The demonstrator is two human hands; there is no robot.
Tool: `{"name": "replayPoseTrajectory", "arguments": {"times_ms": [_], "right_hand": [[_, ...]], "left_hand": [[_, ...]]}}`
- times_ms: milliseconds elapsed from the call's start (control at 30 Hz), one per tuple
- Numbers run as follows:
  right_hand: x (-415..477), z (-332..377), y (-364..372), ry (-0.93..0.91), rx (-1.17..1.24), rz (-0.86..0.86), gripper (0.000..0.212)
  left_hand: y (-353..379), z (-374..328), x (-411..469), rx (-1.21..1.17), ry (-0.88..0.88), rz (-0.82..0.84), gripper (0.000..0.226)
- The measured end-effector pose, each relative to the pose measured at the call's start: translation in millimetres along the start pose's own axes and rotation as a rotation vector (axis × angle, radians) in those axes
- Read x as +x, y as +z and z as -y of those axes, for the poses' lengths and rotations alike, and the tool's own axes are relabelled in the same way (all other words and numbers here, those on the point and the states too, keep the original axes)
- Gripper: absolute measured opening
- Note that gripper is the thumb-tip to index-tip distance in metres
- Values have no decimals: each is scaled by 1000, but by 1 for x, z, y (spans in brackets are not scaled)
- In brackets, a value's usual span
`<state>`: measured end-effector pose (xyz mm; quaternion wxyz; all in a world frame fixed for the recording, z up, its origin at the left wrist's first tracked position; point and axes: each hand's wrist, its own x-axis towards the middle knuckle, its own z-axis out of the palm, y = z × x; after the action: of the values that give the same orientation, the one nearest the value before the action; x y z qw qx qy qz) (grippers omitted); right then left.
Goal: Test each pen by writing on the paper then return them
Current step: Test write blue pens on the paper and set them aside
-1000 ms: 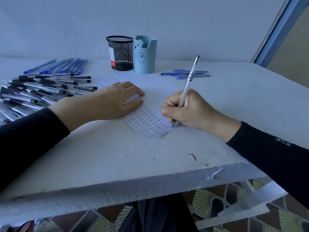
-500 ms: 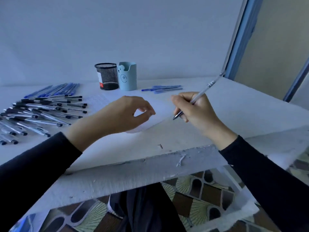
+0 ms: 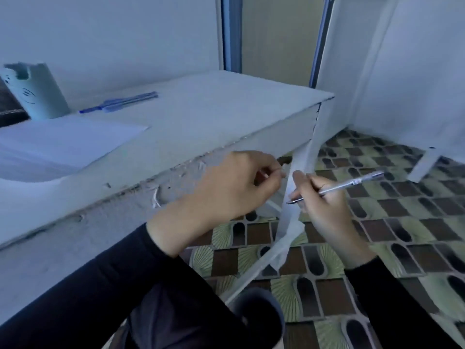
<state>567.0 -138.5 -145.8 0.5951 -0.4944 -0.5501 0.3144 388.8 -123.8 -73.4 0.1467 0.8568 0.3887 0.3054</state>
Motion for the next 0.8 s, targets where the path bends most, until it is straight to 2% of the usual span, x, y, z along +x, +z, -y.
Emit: {"name": "replayPoseTrajectory", "arguments": {"times_ms": [100,167,300,400,533,633,700,800], "right_hand": [[-26,-44,-13,138,29,-73,49],[-43,-74,-17,202,36,-122,43],[-69,-130,-18,318,78,-143,43],[-86,-171,-13,430,99,-190,52],[-113,-219,3,594,69,-238,63],[-127,-251,21,709,-39,-280,54],[-136,-275,32,792,-126,-266,44],[-152,-312,45,877,-217,-132,21]], "left_hand": [[50,18,7,-81,-51,98,19],[84,33,10,-115,-96,168,18],[149,64,12,-82,-179,325,21],[193,91,8,-73,-263,465,23],[235,120,1,-30,-260,635,21],[259,142,-7,12,-270,719,25],[273,156,-12,-37,-336,733,30],[290,170,-19,-117,-419,716,34]]}}
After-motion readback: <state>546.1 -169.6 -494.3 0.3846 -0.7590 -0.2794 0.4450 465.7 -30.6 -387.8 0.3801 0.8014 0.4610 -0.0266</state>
